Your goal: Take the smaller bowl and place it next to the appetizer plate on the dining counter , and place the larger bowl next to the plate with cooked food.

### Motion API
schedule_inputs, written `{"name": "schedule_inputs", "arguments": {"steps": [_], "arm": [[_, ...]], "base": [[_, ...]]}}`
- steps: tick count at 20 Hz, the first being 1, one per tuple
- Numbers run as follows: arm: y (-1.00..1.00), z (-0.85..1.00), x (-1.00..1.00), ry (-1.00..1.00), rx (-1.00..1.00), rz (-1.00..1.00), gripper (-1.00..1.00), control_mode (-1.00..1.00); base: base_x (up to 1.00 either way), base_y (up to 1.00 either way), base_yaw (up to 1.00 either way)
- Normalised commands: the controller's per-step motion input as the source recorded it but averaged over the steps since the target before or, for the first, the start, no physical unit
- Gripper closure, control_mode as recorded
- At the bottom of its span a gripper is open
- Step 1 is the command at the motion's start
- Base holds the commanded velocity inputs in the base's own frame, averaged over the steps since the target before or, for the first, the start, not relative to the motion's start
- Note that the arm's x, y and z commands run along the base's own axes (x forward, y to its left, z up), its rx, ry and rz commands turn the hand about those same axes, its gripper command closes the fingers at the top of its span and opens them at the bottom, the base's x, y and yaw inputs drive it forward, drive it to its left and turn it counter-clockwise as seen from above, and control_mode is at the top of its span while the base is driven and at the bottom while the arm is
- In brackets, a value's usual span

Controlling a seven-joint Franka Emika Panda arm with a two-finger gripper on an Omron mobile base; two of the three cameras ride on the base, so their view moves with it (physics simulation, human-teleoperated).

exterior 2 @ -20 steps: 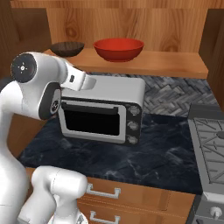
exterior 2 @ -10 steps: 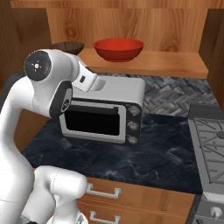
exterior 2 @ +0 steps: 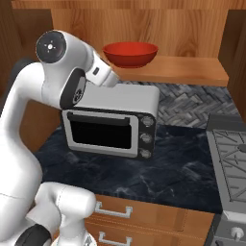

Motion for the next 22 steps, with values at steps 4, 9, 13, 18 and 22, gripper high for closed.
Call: {"name": "schedule_inputs", "arguments": {"steps": [4, 9, 13, 18, 22], "arm": [[0.00, 0.00, 0.68, 0.12, 0.00, 0.00, -1.00, -1.00], [0.00, -0.15, 0.71, 0.03, 0.00, 0.00, -1.00, -1.00], [0.00, -0.33, 0.62, -0.12, 0.00, 0.00, -1.00, -1.00], [0.00, -0.23, 0.43, -0.09, 0.00, 0.00, -1.00, -1.00], [0.00, -0.03, 0.33, -0.01, 0.01, 0.00, -1.00, -1.00]], "base": [[0.00, 0.00, 0.00], [0.00, 0.00, 0.00], [0.00, 0.00, 0.00], [0.00, 0.00, 0.00], [0.00, 0.00, 0.00]]}}
